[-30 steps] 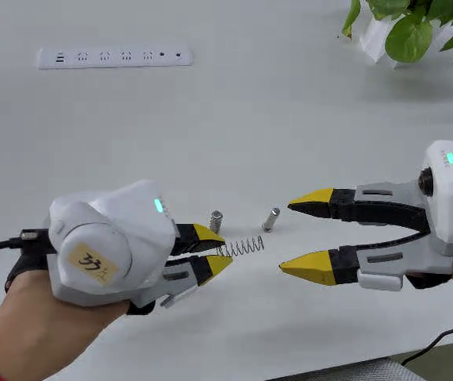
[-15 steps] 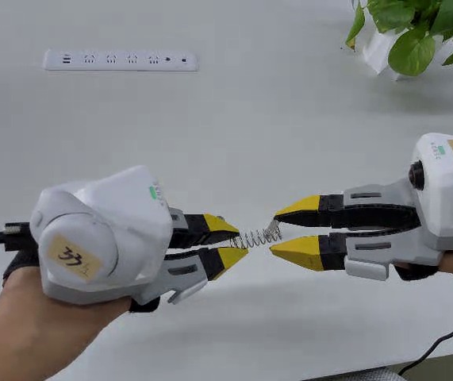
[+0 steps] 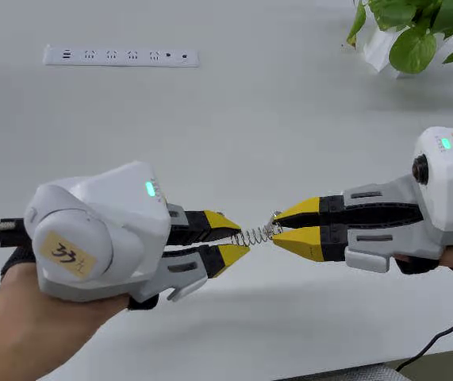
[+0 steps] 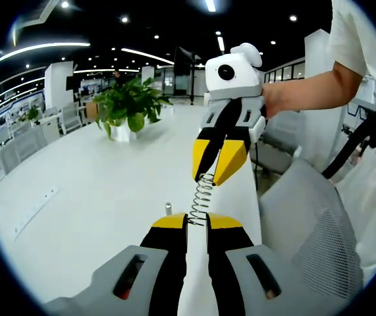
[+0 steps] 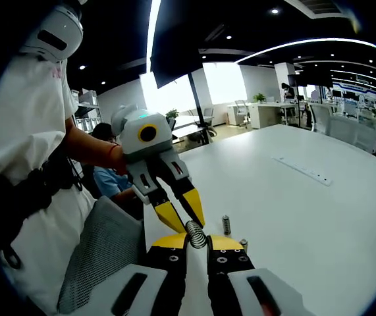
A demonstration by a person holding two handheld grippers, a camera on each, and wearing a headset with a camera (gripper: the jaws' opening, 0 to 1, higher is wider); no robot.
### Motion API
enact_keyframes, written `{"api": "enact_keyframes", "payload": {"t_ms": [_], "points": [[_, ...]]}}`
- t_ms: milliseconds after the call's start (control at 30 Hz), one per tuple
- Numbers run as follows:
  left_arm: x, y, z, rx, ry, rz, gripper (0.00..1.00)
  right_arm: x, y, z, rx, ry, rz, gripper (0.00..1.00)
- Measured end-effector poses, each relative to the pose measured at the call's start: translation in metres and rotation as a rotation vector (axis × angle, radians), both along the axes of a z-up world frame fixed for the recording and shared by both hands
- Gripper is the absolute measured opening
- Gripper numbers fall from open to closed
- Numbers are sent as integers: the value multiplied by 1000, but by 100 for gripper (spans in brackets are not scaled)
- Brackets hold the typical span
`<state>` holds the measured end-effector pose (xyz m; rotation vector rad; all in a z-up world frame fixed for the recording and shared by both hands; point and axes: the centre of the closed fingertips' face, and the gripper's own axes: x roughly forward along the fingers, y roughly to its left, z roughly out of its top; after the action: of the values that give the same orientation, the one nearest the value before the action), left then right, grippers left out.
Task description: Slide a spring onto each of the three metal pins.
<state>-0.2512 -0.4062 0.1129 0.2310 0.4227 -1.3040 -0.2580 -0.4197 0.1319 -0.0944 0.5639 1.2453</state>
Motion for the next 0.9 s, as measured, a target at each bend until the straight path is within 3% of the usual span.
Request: {"api": "enact_keyframes", "payload": {"t_ms": [900], "points": [[-10, 0, -5, 25, -11, -50, 7, -9, 11, 8, -51, -28, 72, 6]]}}
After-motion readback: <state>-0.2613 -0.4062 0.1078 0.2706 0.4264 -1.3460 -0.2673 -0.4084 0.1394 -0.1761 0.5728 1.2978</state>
